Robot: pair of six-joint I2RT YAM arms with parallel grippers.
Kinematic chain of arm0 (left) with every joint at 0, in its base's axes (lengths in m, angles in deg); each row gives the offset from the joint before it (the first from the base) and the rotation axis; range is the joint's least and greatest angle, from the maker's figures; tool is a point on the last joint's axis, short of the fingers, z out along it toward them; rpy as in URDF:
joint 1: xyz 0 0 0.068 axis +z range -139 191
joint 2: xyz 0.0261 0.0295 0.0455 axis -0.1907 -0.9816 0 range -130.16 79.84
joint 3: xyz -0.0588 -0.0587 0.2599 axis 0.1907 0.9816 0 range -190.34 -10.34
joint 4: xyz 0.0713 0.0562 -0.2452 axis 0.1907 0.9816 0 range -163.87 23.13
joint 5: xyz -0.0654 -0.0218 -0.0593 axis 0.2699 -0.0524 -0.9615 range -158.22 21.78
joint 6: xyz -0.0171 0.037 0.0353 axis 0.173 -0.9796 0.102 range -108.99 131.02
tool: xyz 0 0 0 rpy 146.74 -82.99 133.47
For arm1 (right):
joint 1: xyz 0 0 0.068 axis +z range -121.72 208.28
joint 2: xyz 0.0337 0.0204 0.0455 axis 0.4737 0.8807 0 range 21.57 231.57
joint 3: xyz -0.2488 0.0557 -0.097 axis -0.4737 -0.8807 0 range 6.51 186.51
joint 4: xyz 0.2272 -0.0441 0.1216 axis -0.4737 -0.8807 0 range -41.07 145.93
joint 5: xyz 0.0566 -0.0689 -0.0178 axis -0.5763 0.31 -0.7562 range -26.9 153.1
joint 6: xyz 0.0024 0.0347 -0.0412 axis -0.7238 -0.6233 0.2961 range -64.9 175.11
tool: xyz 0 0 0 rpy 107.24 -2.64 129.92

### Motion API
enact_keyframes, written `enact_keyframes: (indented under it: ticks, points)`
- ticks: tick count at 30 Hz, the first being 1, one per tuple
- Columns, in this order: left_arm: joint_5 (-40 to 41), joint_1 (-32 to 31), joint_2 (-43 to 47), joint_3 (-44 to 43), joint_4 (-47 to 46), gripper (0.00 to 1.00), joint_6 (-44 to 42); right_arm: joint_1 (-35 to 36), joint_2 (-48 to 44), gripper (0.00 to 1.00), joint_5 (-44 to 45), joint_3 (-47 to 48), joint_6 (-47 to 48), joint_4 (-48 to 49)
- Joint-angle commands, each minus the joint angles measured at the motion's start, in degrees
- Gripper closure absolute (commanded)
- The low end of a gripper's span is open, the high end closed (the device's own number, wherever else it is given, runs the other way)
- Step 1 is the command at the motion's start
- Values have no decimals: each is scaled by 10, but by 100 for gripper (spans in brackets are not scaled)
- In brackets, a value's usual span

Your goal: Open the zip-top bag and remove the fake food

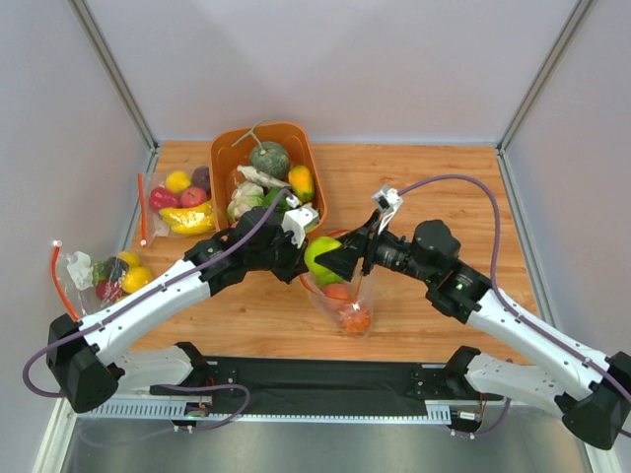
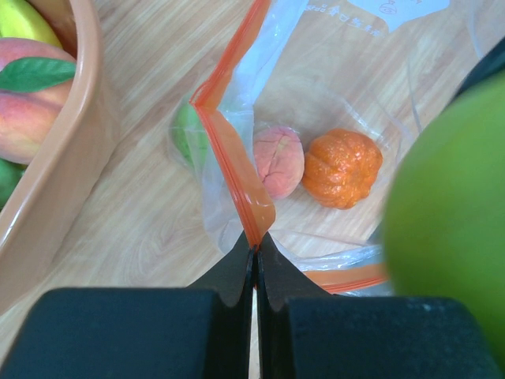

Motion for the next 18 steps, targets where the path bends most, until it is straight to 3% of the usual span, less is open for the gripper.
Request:
enact_keyframes:
  ticks: [1,8,13,18]
  points:
    - [-14,-6,-1,-12,-8,100,-1,-30,-39,64,-21,45,17,24]
    - [-15,-6,-2,-13,-6,100,-2,-61,-52,64,5,68,41,14]
    - [-18,-6,1,-14,-6,100,-2,-100,-42,65,53,115,89,-44]
    - [-26,-6,14,-13,-7,100,-5,-211,-5,65,32,154,89,-46]
